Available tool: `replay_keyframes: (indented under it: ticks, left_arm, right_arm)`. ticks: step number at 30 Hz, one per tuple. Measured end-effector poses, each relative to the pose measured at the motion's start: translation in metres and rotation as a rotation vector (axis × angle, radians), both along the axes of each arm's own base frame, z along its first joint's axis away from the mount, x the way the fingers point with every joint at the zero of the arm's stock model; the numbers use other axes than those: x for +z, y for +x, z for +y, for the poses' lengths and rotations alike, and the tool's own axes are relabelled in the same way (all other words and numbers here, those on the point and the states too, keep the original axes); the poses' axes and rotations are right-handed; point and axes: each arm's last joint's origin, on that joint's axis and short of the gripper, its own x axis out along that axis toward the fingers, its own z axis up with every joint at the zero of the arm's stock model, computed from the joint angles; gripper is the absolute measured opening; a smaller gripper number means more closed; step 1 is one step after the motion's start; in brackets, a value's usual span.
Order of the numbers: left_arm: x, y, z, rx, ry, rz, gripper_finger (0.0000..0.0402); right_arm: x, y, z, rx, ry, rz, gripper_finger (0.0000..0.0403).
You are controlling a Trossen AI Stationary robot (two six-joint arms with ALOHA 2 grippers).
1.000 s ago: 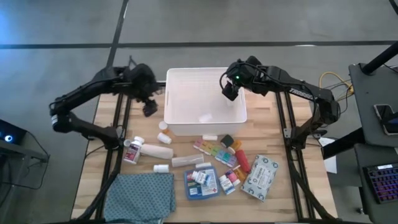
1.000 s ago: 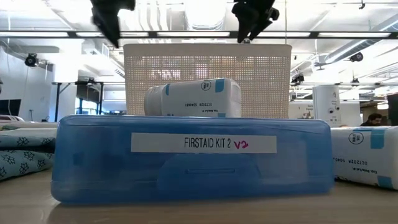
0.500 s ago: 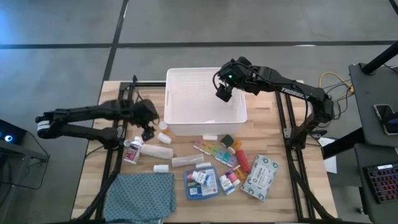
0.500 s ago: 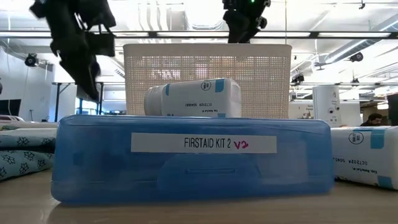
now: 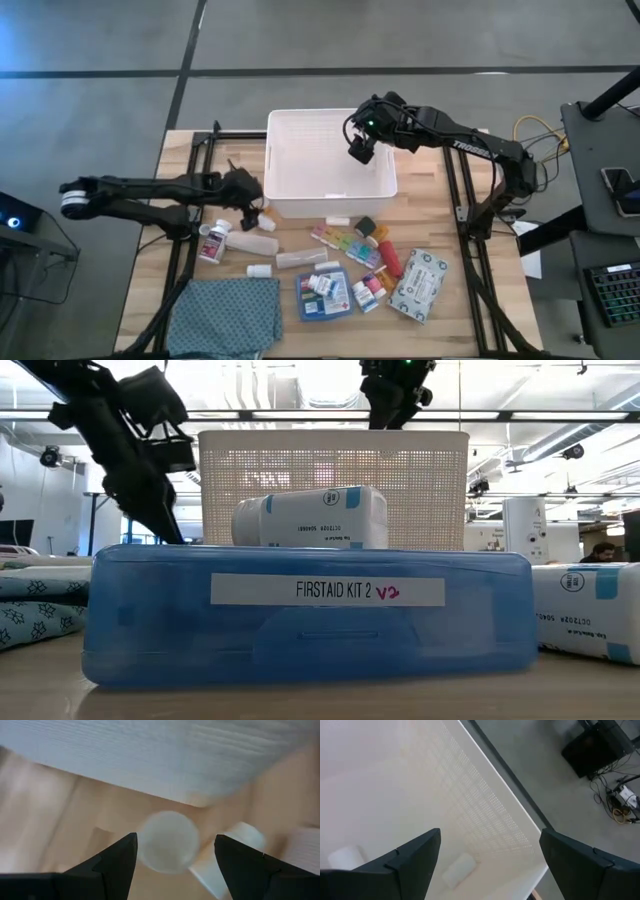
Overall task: Pick & place medical supplies in basket/bin
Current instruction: Put the orange medicine bottle into the bin
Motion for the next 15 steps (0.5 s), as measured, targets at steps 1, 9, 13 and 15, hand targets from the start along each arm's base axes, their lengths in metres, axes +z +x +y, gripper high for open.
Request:
replay_keyframes:
  ticks: [1, 9, 13, 15]
  left_arm:
    - [0.001, 0.001, 0.001, 0.009, 0.011, 0.003, 0.0244]
    - [0.012, 0.004, 0.002, 0.024, 0.031, -0.024, 0.0244]
    - [0.004, 0.004, 0.002, 0.024, 0.023, 0.014, 0.0244]
    - [0.000, 0.005, 0.002, 0.023, 0.018, 0.032, 0.0244]
  right_arm:
    - [0.000, 0.000, 0.000, 0.000, 0.000, 0.001, 0.0329]
    - [0.000, 0.000, 0.000, -0.005, 0.003, -0.001, 0.0329]
    - [0.000, 0.000, 0.000, -0.005, 0.003, -0.001, 0.0329]
    - [0.000, 0.000, -0.001, -0.007, 0.003, -0.001, 0.0329]
